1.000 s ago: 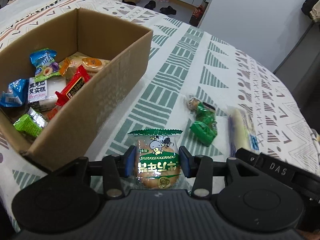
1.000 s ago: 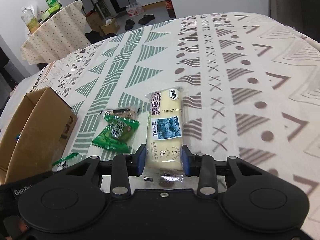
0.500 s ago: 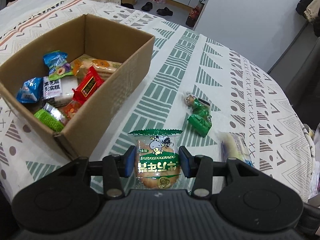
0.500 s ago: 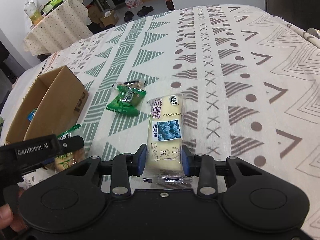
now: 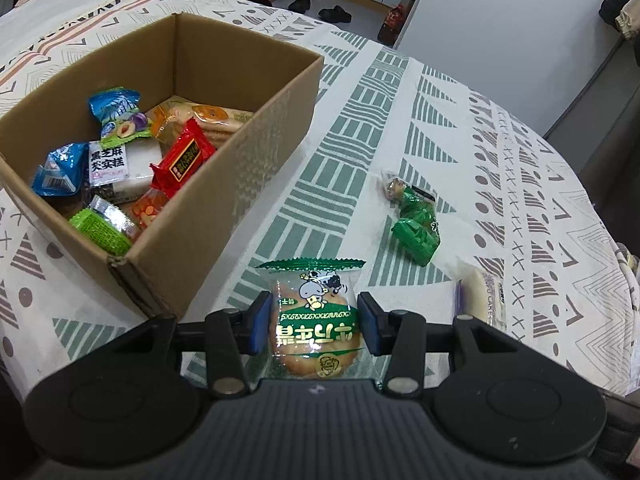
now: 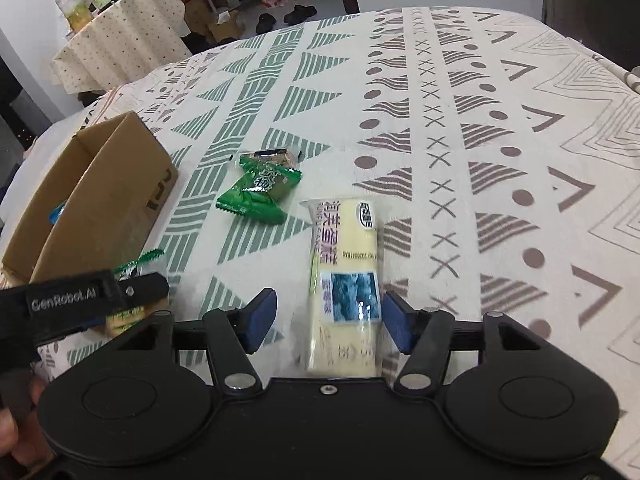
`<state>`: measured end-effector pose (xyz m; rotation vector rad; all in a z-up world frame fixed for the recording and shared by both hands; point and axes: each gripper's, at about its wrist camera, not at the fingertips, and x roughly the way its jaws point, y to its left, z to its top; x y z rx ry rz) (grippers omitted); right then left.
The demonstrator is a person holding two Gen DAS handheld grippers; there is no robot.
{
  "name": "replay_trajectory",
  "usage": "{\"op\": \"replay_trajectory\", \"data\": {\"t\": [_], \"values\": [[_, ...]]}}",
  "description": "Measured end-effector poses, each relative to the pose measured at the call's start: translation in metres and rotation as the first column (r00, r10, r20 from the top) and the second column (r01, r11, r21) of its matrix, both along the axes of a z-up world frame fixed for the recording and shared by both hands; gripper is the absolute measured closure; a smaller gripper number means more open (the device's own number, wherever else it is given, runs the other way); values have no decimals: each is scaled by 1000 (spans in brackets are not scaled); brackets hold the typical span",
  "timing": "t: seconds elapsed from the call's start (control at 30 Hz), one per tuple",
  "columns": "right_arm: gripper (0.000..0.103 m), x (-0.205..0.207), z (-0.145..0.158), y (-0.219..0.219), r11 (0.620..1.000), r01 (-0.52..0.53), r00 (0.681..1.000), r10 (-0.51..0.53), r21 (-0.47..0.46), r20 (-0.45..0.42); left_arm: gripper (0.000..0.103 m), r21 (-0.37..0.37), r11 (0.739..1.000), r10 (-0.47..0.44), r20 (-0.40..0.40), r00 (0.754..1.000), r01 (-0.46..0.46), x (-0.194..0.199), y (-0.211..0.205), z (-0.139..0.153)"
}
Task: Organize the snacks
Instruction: 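Carry biscuit packet with left tool over the box while right tool carries cake bar there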
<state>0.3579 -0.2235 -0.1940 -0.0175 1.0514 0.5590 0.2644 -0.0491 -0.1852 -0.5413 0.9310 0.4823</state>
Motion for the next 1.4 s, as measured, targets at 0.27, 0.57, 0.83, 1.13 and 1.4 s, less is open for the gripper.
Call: {"op": "replay_trajectory", "data": {"t": [0.27,0.57,0.83,1.13,1.4], "values": [[69,12,-14,6,999,-20,1000,19,-49,-12,58,3,1000,-3,-15,1000,3,6,1,-6],[72,4,8,6,999,-35,999,34,24,25,58,27,1000,-10,21,1000,9,6,1,9],[72,-4,32,2,996,-20,997,14,87,76,58,51,999,-22,66,998,18,1,2,35],[72,-12,66,12,985,-42,987,15,169,158,58,77,997,-24,128,992,14,-15,12,72],[72,-21,84,22,972,-62,980,16,226,198,58,103,994,5,186,983,-25,-32,31,103]]}}
